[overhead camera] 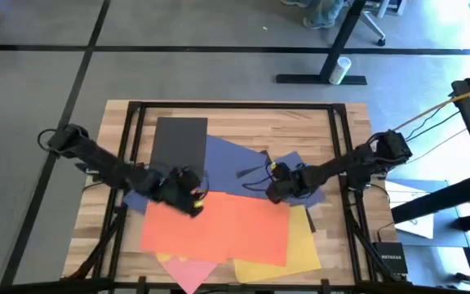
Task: Organize paper
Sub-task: Move the blue paper to the top right of the table
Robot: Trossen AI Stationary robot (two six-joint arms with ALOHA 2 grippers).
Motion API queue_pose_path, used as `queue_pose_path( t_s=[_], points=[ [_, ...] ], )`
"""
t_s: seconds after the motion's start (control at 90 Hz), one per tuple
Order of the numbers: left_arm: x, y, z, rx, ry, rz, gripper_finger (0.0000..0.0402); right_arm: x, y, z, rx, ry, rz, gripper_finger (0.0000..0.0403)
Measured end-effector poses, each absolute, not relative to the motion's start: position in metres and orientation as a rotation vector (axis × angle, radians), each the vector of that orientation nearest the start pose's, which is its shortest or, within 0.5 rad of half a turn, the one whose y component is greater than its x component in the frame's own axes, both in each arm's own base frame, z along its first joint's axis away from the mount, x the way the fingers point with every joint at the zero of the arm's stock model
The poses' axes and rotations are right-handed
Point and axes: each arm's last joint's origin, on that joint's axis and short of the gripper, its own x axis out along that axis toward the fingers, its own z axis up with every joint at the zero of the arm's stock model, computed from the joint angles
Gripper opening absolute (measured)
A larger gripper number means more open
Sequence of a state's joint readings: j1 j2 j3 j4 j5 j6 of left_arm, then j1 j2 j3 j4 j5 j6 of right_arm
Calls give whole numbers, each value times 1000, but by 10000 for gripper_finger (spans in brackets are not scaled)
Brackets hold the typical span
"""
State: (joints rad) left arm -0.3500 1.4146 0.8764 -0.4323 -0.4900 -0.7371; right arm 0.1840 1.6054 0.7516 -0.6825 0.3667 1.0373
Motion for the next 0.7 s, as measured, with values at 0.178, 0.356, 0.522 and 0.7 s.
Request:
queue_pose_path(
  t_s=[0.178, 0.356, 0.522, 0.7],
  points=[
    [280, -78, 201, -280, 778, 368, 135, 209, 4, 116, 354, 1350, -1046, 0],
    [287, -85, 184, -258, 810, 358, 135, 195, -17, 118, 233, 1298, -1289, 0],
    [290, -86, 173, -245, 844, 369, 135, 204, -9, 123, 335, 1304, -1189, 0],
    [293, -84, 167, -235, 856, 376, 135, 221, 35, 128, 466, 1267, -935, 0]
  ],
)
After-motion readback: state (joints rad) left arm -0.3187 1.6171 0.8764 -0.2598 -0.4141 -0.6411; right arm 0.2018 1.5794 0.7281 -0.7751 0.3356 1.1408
